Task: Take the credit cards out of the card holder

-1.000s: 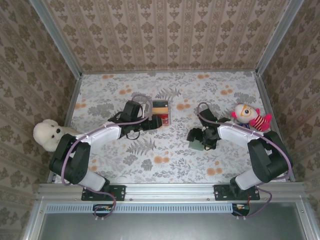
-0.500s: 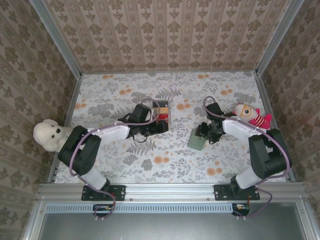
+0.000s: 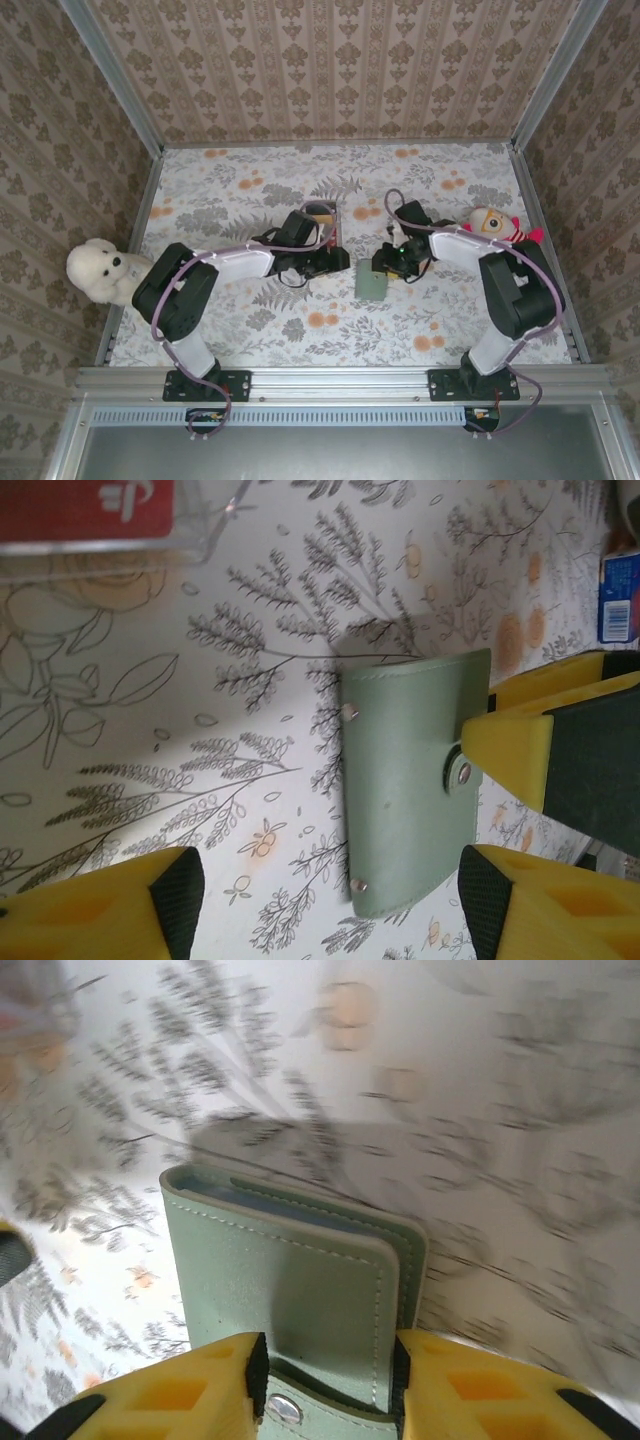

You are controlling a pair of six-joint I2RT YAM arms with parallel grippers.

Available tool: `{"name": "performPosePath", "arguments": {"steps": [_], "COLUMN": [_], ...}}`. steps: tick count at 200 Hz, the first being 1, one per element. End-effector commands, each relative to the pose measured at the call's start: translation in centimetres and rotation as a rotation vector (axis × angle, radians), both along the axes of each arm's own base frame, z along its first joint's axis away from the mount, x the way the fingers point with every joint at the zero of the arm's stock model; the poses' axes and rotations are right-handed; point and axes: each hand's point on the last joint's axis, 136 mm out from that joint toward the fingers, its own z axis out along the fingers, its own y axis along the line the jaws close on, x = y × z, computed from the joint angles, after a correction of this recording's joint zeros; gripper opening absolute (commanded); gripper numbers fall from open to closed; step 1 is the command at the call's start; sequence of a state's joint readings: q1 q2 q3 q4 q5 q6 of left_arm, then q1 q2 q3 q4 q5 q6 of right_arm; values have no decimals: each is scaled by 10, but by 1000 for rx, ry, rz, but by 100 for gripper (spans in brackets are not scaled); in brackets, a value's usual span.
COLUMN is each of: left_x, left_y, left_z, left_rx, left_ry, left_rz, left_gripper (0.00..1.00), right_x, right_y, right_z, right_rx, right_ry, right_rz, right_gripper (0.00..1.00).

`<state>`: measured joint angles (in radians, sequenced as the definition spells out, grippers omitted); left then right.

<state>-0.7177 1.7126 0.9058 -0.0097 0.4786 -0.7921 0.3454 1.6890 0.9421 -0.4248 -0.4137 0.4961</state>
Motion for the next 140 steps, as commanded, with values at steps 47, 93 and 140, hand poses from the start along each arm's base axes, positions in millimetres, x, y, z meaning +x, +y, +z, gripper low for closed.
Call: {"name": "performPosePath", "arguments": {"steps": [47,93,140], "left_x": [-25,-30,-28], "left_y": [19,12,5], "left_z": [-18,-16,-15], "left_rx": [42,33,-3], "left_ry": [93,87,97], "left_rz": [66,38,38], "left_gripper": [61,50,42], "right_x": [4,-4,-17], "right_y": [50,31,29], "right_z": [13,26,9], "right_rx": [82,10,20], "right_ry": [-35,-48,0], "right_rz": [159,102,72], "right_gripper": [41,54,45]}}
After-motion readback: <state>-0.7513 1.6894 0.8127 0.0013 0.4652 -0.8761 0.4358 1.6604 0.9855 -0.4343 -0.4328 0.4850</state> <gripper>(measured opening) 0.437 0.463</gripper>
